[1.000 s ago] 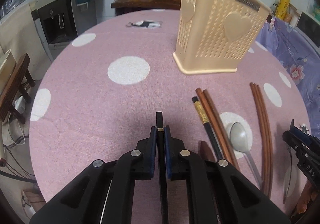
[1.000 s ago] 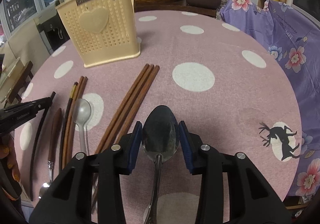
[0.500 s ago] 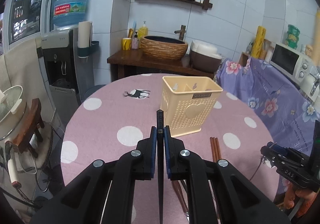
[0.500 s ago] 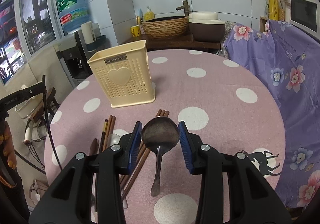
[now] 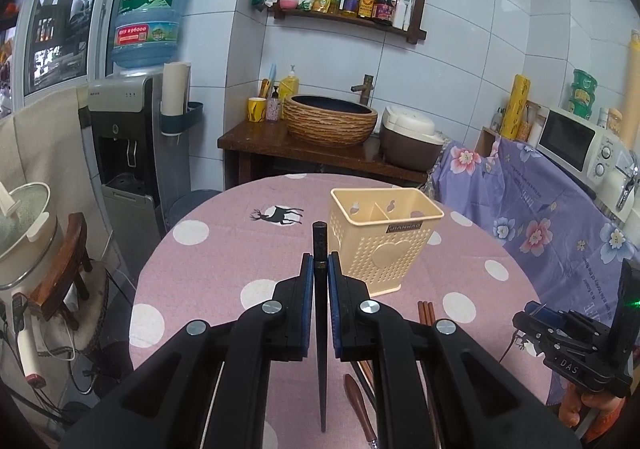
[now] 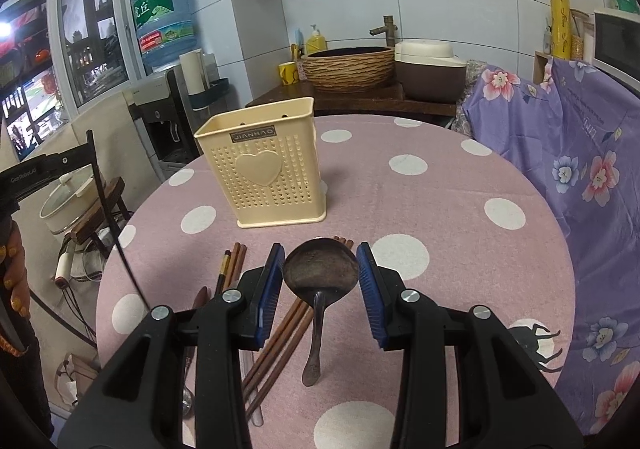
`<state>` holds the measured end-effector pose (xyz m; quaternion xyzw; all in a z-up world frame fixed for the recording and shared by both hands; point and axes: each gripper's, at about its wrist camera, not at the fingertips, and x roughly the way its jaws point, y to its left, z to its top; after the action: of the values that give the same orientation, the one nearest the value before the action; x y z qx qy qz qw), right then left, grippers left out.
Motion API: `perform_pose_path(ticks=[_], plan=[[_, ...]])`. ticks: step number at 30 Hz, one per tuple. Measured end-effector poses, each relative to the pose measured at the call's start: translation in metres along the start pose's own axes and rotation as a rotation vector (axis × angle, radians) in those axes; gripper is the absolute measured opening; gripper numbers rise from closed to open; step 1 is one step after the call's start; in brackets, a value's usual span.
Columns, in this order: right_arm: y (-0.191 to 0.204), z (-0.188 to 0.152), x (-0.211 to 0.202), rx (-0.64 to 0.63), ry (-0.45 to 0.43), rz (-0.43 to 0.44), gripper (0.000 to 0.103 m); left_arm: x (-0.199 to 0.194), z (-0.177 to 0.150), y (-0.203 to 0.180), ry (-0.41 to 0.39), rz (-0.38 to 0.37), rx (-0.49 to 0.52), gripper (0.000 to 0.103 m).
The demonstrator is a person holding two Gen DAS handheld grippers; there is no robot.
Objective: Organize utensils
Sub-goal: 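Lift the black chopstick with the left tool while the right tool carries the spoon to the basket, then open the left tool over the beige basket while the right tool drops the spoon in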
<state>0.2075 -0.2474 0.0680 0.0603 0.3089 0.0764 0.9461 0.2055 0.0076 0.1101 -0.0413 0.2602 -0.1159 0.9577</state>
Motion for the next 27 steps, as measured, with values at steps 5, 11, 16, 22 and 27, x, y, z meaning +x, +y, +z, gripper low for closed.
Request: perform_pose_path(ticks=[5,11,16,22,27], plan=[[0.012,0.032,0.004,-0.045,-0.054,0.033,0.038,-0.006,0.031,-0.003,-0.054,-0.032,-0.001,0.009],[0.031,0.121,0.000,-0.073,-0.191,0.050,0.038,-0.019,0.109,-0.018,-0.170,-0.076,-0.002,0.009],[0.045,0.187,0.003,-0.076,-0.291,0.030,0.038,-0.017,0.164,-0.035,-0.241,-0.088,-0.007,0.009],[0.053,0.204,0.048,-0.085,-0.285,-0.019,0.038,0.030,0.164,-0.049,-0.238,-0.027,0.008,0.009],[0.046,0.175,0.094,-0.073,-0.210,-0.030,0.038,0.076,0.129,-0.043,-0.147,-0.001,0.009,0.009]])
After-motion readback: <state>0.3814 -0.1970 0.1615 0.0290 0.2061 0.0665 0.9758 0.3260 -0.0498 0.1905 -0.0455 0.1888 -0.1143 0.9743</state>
